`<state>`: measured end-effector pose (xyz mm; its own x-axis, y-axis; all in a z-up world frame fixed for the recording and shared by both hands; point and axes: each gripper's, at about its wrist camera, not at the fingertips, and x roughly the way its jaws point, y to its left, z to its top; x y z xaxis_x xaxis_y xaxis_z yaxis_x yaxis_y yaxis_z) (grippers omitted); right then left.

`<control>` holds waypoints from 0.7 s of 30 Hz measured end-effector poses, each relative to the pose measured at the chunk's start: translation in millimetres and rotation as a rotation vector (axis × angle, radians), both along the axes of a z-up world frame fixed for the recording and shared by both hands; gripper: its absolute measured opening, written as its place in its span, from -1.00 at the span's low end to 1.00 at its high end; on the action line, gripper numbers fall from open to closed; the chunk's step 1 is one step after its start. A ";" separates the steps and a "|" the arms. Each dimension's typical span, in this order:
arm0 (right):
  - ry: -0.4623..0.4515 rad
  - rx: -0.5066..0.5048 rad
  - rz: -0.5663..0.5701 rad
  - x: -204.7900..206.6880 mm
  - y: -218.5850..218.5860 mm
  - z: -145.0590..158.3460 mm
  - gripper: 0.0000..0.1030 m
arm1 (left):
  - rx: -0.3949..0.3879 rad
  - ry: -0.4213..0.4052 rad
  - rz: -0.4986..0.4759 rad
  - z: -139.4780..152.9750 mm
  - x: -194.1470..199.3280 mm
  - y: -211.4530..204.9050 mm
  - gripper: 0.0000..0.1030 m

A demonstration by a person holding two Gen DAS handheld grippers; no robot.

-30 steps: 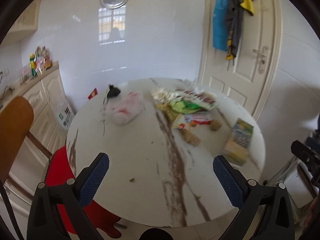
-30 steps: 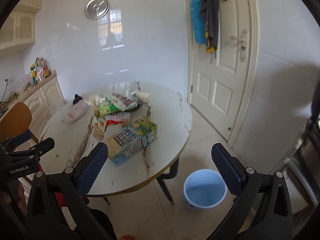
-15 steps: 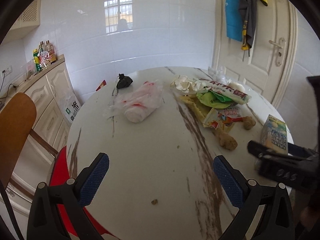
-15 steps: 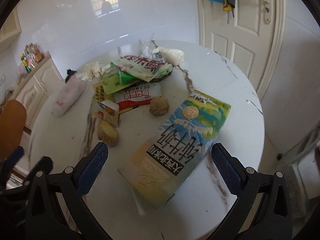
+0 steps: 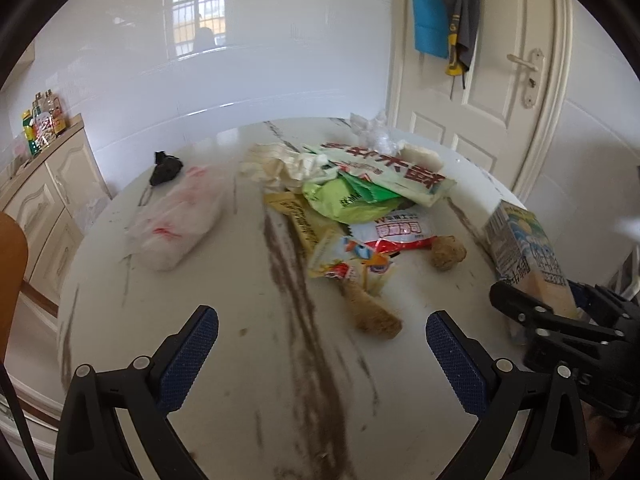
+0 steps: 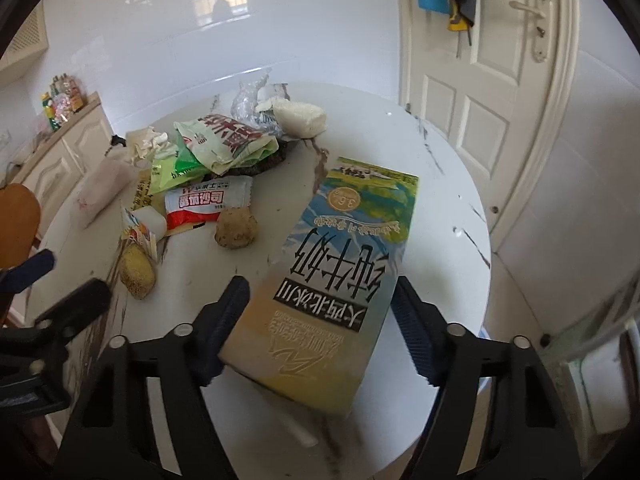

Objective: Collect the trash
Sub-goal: 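Grasp the milk carton with the right tool while the left tool grasps a bread crust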

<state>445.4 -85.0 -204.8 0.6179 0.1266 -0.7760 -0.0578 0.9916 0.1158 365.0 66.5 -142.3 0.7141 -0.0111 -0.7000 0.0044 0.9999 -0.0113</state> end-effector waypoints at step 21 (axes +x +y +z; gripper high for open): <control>-0.031 0.127 0.119 -14.0 -12.2 9.5 -0.10 | -0.103 0.059 -0.068 -21.7 20.9 0.3 -0.51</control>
